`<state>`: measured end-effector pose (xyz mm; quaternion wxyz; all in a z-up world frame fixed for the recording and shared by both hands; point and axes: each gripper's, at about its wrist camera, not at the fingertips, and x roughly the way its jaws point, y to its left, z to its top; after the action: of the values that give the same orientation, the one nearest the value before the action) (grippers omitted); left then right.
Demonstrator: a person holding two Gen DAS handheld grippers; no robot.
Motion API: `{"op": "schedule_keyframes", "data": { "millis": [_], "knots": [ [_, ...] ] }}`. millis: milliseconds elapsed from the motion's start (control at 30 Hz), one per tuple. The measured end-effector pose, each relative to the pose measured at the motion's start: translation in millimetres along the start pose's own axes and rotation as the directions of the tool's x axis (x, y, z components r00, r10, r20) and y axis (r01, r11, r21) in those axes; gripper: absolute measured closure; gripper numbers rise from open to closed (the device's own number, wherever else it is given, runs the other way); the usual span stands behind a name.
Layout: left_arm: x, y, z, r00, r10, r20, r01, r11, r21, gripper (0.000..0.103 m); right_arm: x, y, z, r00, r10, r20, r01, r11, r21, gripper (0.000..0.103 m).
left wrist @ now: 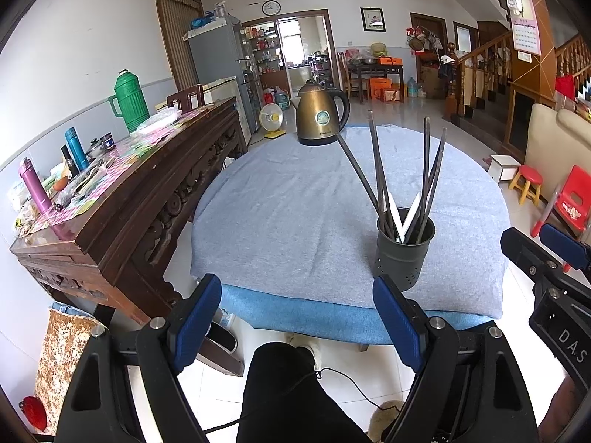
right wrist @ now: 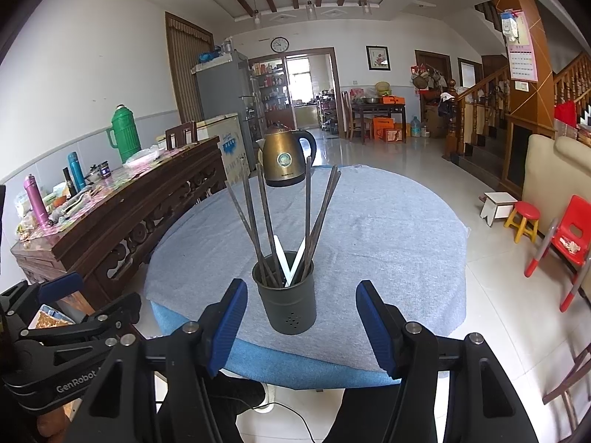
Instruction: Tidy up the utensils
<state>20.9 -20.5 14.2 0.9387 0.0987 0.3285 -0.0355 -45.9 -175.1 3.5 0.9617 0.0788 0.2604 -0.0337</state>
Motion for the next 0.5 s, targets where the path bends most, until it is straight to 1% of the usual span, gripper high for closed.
{"op": "schedule_keyframes", "data": {
  "millis": [500],
  "knots": [
    [-9.7,2.6,-1.5,1.0,-0.003,0.026,0.004,1.0,-0.006,0.019,-10.7,2.6,7.6,1.0,-0.003,0.027,0.004,1.0,-0.013,0.038]
  ]
}}
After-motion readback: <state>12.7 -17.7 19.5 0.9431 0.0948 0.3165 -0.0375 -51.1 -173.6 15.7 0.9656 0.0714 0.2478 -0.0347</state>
